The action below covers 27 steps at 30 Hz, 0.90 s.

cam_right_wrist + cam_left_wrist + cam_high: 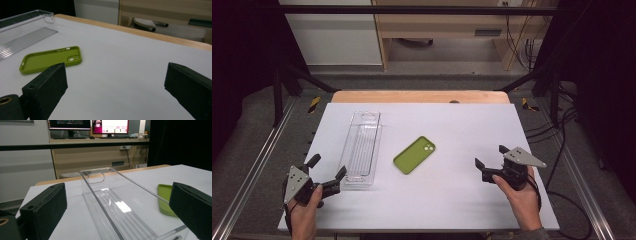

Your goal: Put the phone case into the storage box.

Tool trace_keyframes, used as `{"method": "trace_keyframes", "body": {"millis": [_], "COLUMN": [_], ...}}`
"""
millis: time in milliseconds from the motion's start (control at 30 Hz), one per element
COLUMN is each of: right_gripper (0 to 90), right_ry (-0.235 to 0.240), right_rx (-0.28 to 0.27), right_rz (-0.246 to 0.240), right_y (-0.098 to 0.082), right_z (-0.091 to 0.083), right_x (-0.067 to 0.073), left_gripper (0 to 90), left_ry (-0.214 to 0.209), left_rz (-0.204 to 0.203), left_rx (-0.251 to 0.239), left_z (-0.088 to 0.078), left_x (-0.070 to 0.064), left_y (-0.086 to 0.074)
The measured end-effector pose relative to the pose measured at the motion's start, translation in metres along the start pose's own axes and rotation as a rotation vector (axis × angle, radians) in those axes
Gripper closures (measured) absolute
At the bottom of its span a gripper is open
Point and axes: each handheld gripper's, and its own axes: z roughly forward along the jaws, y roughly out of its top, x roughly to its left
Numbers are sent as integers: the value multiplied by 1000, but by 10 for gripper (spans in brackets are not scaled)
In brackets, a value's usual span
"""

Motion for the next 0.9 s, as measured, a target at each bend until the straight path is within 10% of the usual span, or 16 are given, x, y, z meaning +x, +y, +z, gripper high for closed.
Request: {"method": "trace_keyframes", "body": {"millis": [900], "right_gripper": [60], "right_ry": [60], "right_rx": [148], "right_rz": [-121], "right_y": [64], "right_z": [61], "right_x": [26], "left_gripper": [13], "left_ry": [-10], "left_rz": [-2], "left_rx": [-4], "left_z": [-1], "left_x": [-1], "left_y": [1]}}
